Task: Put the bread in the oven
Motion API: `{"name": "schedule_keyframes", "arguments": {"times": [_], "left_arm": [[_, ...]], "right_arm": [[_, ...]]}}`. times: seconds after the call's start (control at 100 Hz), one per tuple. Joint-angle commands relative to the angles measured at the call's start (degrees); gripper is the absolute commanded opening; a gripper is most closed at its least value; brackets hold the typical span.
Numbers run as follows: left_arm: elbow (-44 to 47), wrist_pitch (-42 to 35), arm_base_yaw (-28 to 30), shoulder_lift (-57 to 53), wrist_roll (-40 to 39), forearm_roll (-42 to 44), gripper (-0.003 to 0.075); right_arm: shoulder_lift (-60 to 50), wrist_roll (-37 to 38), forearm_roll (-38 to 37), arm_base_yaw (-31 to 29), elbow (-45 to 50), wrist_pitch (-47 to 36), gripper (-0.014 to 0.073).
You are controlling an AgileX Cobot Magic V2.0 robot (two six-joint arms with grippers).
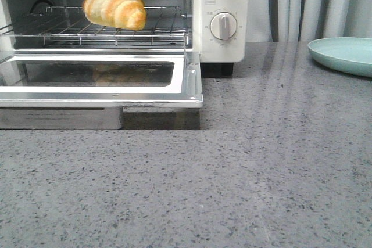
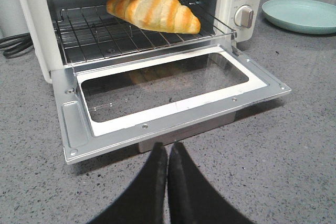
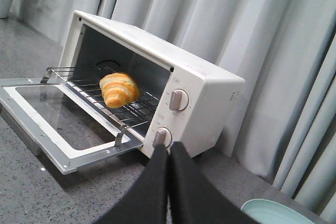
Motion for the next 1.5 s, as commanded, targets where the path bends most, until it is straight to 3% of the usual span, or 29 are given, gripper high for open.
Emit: {"name": "schedule_keyframes", "arguments": {"times": [0.0, 0.61, 0.8, 0.94, 1.06, 1.31, 1.49], "left_arm": [[-1.49, -4.58, -0.44, 0.74, -0.74, -1.49, -0.0021], [0.71, -6.04, -0.22, 0.64, -0.74, -1.15, -0.0021], [10.77, -26.74, 4.15, -0.73, -1.02, 3.06, -0.0021], [19.88, -37.78, 8.52, -3.24, -12.14, 9.27, -0.0021], [24.74, -38.11, 9.75, -5.55, -17.89, 12.99, -0.0021], [25.36, -24.61, 10.57, -6.65, -18.05, 15.88, -0.0021], [25.48, -24.49, 11.59, -6.65, -18.05, 15.88, -0.0021]], "right_arm": [[0.79, -0.41, -0.81, -0.06, -1.31, -3.30, -0.0048], [0.79, -0.41, -0.81, -0.06, -1.31, -3.30, -0.0048], [0.79, -0.41, -0.81, -0.06, -1.31, -3.30, -0.0048], [0.79, -0.41, -0.81, -0.06, -1.31, -3.30, -0.0048], [0.79, -0.41, -0.81, -0.06, -1.31, -3.30, -0.0048], [0.79, -0.41, -0.81, -0.06, -1.31, -3.30, -0.0048], [0.79, -0.41, -0.81, -0.06, -1.31, -3.30, -0.0048]]}}
